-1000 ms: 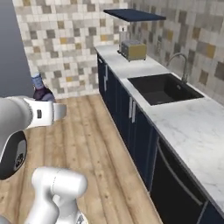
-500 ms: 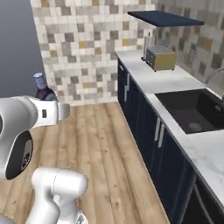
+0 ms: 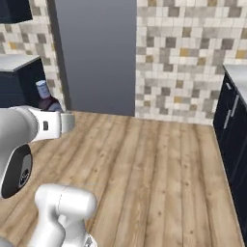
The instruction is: Take 2 condiments from the cabinet and move them on the counter near the stove.Make sure the condiments are lined up with each other, next to each other.
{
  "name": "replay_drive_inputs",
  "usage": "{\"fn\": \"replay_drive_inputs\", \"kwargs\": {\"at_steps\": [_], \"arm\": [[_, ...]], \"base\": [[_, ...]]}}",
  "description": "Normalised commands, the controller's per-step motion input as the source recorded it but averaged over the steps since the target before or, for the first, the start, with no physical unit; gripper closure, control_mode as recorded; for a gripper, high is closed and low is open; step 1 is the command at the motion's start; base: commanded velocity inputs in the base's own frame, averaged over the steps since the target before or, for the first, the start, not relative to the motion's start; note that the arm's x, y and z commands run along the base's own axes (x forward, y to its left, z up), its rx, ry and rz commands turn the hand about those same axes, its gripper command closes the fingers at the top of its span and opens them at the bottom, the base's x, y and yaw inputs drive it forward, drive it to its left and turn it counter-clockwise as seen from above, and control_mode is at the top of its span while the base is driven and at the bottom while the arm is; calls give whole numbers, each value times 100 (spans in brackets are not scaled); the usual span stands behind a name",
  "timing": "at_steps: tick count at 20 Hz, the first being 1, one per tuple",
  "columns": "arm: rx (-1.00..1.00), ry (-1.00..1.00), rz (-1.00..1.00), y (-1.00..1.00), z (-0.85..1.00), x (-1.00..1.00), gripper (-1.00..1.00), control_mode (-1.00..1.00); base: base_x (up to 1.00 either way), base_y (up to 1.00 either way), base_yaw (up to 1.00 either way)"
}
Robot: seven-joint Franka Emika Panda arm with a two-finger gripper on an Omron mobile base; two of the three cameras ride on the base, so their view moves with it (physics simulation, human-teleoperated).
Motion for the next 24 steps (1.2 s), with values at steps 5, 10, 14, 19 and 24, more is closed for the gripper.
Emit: {"fn": "replay_drive_inputs", "kwargs": {"at_steps": [5, 10, 14, 19, 24], "arm": [[0, 0, 0, 0, 0, 0, 100, 100], [0, 0, 0, 0, 0, 0, 100, 100], [0, 0, 0, 0, 0, 0, 100, 100], [0, 0, 0, 0, 0, 0, 100, 100], [0, 0, 0, 0, 0, 0, 100, 100]], "base": [[69, 61, 55], [89, 55, 49], [88, 67, 45], [87, 85, 31], [78, 92, 4]]}}
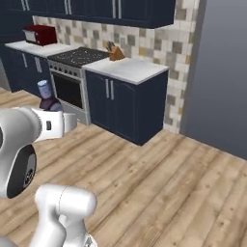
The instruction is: Take 2 condiments from the cabinet and move them on the counter near the stove.Make sure the condiments are lined up with each other, next to each other.
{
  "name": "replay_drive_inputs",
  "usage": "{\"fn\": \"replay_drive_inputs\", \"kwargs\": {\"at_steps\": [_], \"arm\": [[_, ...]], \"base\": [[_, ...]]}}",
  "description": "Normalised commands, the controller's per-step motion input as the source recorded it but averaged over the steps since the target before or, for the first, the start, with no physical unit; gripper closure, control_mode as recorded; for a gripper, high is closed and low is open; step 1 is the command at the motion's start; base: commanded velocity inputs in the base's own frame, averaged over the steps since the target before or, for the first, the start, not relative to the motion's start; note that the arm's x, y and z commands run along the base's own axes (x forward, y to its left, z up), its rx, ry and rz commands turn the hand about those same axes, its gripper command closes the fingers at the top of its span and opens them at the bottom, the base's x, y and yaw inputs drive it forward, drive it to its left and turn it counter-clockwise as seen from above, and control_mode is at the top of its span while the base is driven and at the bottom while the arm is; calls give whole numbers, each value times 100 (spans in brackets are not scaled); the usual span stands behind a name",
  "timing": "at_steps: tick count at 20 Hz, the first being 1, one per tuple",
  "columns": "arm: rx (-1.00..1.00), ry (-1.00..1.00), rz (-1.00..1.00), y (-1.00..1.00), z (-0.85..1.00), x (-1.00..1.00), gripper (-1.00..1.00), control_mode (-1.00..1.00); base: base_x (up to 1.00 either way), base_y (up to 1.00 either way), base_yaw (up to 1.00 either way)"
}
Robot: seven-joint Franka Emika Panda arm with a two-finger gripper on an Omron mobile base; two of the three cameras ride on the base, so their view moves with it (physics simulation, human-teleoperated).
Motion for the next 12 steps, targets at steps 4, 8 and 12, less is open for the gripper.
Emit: {"fn": "replay_drive_inputs", "kwargs": {"at_steps": [4, 8, 12], "arm": [[0, 0, 0, 0, 0, 0, 100, 100], [0, 0, 0, 0, 0, 0, 100, 100], [0, 0, 0, 0, 0, 0, 100, 100]], "base": [[99, 64, -3], [100, 30, -1], [100, 0, 0]]}}
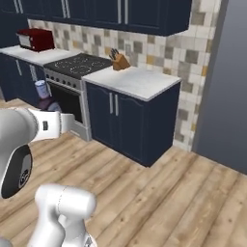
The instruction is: Take 2 condiments from the cabinet and move them on the counter near the stove.Make sure the condiments are lined up with each other, next to each other.
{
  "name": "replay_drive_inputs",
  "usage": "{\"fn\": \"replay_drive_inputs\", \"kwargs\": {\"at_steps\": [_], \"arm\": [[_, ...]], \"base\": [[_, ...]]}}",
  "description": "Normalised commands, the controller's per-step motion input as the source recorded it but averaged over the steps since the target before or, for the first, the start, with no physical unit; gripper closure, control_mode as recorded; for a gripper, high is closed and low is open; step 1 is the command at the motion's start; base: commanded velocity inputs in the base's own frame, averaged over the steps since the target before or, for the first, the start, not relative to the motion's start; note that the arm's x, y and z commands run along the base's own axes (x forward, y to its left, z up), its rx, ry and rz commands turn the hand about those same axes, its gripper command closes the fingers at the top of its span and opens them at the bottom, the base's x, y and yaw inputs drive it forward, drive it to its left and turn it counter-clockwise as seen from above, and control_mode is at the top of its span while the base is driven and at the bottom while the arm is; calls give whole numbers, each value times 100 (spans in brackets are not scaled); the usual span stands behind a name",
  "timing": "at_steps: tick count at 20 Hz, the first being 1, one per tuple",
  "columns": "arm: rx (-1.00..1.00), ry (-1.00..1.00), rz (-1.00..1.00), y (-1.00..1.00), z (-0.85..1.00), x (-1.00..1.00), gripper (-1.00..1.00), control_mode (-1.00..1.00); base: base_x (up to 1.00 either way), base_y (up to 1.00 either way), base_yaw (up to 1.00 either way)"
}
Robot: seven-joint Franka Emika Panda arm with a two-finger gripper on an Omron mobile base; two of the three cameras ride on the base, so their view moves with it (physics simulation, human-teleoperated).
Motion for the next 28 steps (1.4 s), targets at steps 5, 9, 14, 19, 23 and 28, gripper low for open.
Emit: {"fn": "replay_drive_inputs", "kwargs": {"at_steps": [5, 9, 14, 19, 23, 28], "arm": [[0, 0, 0, 0, 0, 0, 100, 100], [0, 0, 0, 0, 0, 0, 100, 100], [0, 0, 0, 0, 0, 0, 100, 100], [0, 0, 0, 0, 0, 0, 100, 100], [0, 0, 0, 0, 0, 0, 100, 100], [0, 0, 0, 0, 0, 0, 100, 100]], "base": [[100, 13, -1], [100, 67, -24], [87, 79, -50], [63, 81, -66], [47, 99, -47], [2, 100, -21]]}}
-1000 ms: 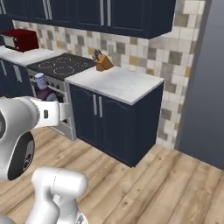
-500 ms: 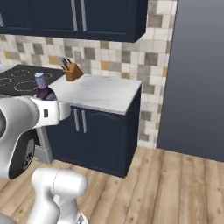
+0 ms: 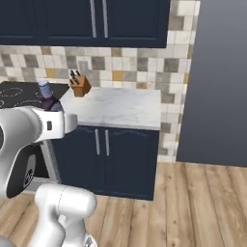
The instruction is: Take 2 condiments from the cabinet and move them on the counter near the stove.Make sure the condiments are lined up with each other, next to each other.
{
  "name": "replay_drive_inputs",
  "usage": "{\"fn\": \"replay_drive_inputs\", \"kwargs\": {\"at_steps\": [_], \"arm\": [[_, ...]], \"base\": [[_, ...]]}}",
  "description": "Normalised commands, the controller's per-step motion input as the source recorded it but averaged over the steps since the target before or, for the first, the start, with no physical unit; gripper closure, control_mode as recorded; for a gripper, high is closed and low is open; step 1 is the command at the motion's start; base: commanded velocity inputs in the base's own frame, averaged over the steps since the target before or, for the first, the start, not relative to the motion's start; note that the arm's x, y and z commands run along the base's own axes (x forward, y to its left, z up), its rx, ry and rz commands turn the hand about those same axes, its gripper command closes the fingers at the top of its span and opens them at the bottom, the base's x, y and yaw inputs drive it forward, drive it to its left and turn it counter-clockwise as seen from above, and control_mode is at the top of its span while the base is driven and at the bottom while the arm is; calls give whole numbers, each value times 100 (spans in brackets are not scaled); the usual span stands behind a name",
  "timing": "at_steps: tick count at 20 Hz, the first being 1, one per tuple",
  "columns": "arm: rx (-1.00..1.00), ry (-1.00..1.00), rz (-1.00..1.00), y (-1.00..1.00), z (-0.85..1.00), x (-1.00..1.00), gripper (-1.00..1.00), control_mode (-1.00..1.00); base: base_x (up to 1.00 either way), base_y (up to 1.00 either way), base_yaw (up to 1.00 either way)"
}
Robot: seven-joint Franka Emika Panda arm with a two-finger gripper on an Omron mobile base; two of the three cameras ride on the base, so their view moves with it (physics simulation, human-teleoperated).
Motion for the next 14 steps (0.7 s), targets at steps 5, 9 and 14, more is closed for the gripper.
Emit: {"fn": "replay_drive_inputs", "kwargs": {"at_steps": [5, 9, 14], "arm": [[0, 0, 0, 0, 0, 0, 100, 100], [0, 0, 0, 0, 0, 0, 100, 100], [0, 0, 0, 0, 0, 0, 100, 100]], "base": [[10, 100, -4], [21, 100, 0], [68, 80, 0]]}}
